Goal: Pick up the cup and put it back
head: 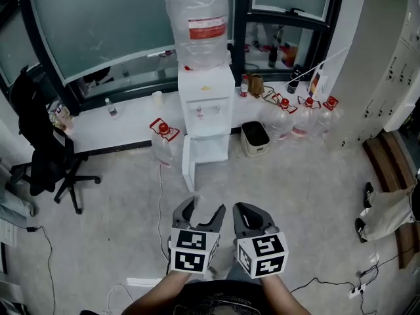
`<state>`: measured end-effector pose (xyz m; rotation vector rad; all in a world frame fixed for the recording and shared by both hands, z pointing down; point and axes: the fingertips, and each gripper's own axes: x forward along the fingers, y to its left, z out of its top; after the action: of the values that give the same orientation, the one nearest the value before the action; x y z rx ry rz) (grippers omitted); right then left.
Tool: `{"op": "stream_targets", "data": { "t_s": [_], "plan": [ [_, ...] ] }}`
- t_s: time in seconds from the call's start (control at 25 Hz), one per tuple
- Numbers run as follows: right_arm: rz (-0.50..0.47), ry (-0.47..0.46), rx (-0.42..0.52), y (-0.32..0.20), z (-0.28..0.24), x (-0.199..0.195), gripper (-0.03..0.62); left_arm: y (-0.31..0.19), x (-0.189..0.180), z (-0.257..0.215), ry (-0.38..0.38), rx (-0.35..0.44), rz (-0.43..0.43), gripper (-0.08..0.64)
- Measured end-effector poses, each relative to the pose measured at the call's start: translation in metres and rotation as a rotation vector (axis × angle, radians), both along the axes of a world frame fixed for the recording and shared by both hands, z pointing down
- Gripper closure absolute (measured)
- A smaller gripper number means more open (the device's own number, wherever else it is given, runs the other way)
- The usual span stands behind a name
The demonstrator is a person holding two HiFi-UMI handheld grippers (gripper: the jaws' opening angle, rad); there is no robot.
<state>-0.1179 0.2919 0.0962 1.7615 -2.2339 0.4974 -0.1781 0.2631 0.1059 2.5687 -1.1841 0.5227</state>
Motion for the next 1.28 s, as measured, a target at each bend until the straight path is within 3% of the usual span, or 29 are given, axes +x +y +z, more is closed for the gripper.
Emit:
{"op": "stream_targets", "data": {
  "t_s": [0.72, 1.28],
  "plan": [
    [-0.117, -0.023, -0.047, -0.143, 0.020, 0.101, 0.570, -0.128, 0.093, 0.018, -0.038, -0.046, -0.124, 0.278],
    [-0.243, -0.039, -0.064, -0.204, 0.029, 0.151, 0.570, -0.186, 0.139, 0.022, -0.091, -0.040, -0.234, 0.278]
  ]
}}
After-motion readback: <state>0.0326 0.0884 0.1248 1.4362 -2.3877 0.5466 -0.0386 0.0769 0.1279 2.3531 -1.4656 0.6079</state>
